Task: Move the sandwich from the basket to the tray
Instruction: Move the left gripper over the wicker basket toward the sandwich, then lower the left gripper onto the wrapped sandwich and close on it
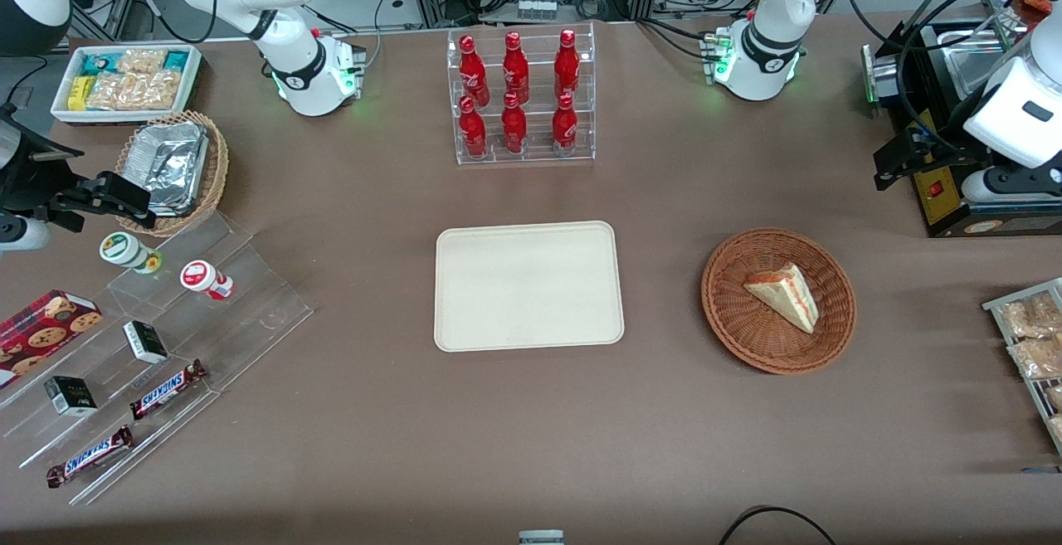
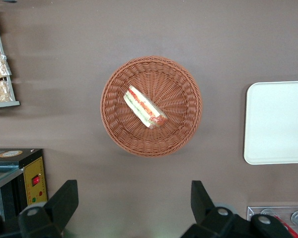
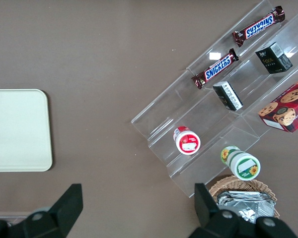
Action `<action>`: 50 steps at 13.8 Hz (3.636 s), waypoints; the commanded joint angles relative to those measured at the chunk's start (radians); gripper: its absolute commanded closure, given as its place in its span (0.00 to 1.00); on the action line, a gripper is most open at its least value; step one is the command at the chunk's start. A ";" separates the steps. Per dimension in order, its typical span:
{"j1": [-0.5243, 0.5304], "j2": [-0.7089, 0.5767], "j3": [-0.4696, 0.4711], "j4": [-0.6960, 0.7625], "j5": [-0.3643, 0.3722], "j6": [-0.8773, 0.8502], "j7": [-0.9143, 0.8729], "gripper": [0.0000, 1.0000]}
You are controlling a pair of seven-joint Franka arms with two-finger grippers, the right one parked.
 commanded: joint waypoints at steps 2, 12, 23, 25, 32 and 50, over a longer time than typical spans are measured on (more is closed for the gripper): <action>0.016 -0.008 0.009 0.002 0.004 -0.040 0.036 0.00; 0.013 -0.001 0.004 -0.387 0.016 0.372 -0.127 0.00; 0.004 0.066 -0.005 -0.658 0.016 0.765 -0.623 0.00; 0.004 0.097 -0.007 -0.667 0.016 0.802 -0.658 0.00; 0.004 0.172 -0.028 -0.687 0.014 0.909 -0.726 0.00; 0.016 0.273 -0.022 -0.704 0.014 1.073 -0.711 1.00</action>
